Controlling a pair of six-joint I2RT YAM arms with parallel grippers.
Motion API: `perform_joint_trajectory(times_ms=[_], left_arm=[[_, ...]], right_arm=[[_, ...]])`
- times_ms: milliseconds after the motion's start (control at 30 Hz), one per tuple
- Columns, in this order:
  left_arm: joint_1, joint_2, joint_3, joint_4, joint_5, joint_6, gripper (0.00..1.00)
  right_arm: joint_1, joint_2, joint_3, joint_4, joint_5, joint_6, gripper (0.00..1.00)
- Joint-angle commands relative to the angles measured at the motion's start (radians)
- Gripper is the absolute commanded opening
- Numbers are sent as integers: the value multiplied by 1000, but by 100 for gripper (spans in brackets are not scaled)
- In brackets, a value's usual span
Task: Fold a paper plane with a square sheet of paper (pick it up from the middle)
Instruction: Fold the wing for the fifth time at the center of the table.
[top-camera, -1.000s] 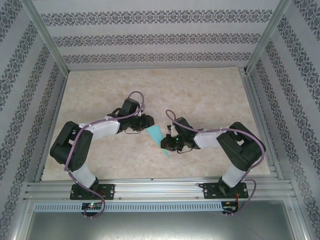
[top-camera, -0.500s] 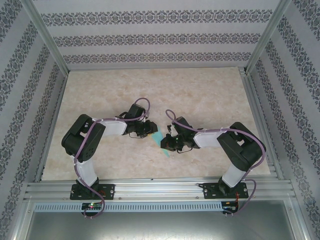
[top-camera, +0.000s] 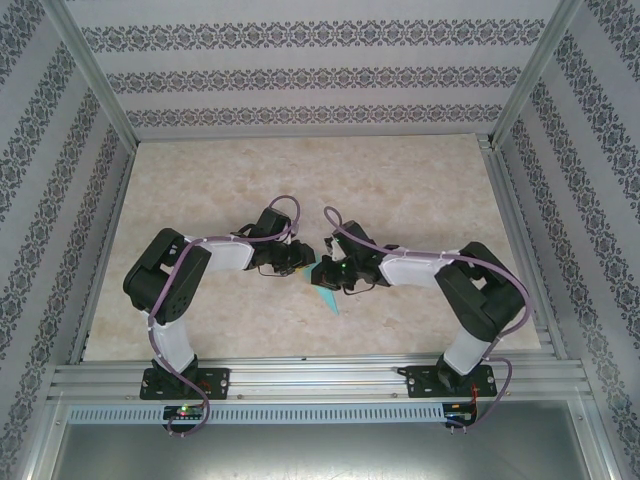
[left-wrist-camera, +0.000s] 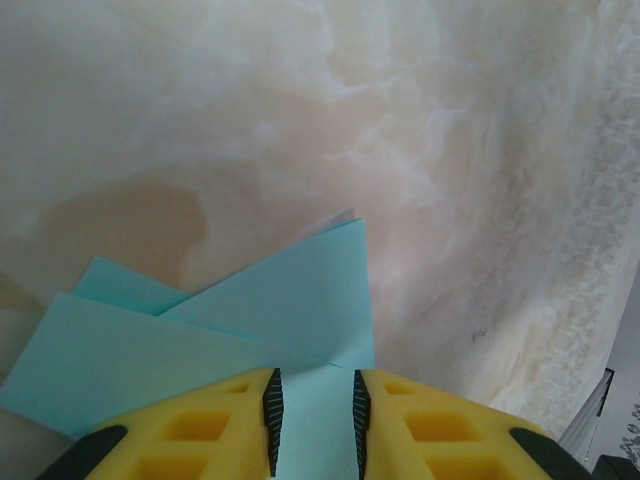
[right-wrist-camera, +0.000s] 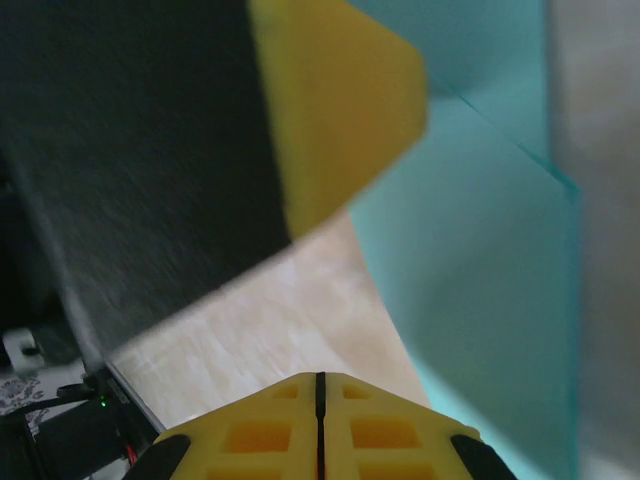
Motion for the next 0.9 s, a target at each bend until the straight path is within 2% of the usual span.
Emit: perform_joint_trajectory(times_ms=[0,133,600,867], left_arm=[[-9,34,-17,-22,-41,-8,30],[-10,31,-20,-21,-39,-9,30],[-9,29,-30,-13,-32,-14,30],[-9,14,-52,-10,-81,-43,29]], right_arm=[[11,50,20,23,27,29,7],[3,87,37,67,26,46,7],[8,147,98,54,74,25,8],[10,132,17,76,84,62,8]])
